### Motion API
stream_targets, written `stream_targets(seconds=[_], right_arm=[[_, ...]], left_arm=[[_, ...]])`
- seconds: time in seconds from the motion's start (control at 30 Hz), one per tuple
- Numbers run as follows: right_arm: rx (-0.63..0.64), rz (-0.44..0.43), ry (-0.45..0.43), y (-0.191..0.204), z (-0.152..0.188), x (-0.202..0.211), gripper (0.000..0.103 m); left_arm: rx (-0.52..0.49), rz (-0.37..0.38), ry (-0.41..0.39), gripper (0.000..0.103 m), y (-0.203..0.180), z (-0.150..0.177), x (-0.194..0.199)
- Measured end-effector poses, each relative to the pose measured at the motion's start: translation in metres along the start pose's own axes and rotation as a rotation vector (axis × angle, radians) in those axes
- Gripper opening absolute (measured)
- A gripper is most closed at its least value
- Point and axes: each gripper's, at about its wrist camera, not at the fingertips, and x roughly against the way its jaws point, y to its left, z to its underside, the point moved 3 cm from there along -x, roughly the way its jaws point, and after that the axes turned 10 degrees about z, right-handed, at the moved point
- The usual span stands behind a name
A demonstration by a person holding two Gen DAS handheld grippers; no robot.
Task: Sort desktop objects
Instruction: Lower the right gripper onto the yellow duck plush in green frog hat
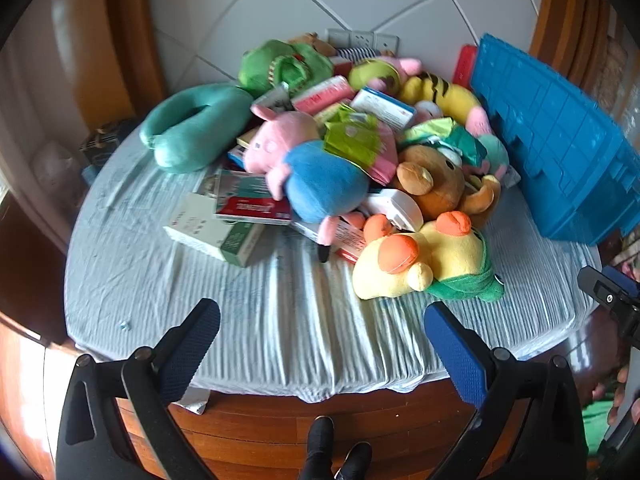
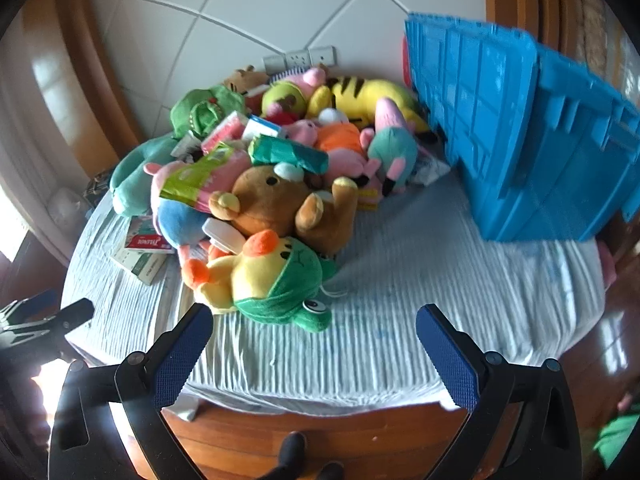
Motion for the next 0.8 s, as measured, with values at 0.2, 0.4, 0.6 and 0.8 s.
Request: stream_targets(seconds=[0.2, 0.4, 0.6, 0.8], right_arm=[[-0.056, 0.006, 0.069, -0.002, -0.007, -0.033, 0.103], [-0.044, -0.041, 0.127, 0.002, -0.007, -0.065, 0.103], [0.004, -0.128, 0.179, 0.014, -0.015, -0.1, 0.097], [0.031, -0.189, 0.233, 0.027, -0.018, -0.135, 0.097]], left_arm=[[-0.063, 0.075, 0.079, 0.103, -0.015, -0.011, -0.055], [-0.079, 0.081, 0.15, 0.103, -0.027, -0.009, -0.103], [-0.005, 0.065, 0.136, 0.103, -0.027, -0.011, -0.128], [-0.001, 0.045, 0.156, 0.103, -0.035, -0.006, -0.15]])
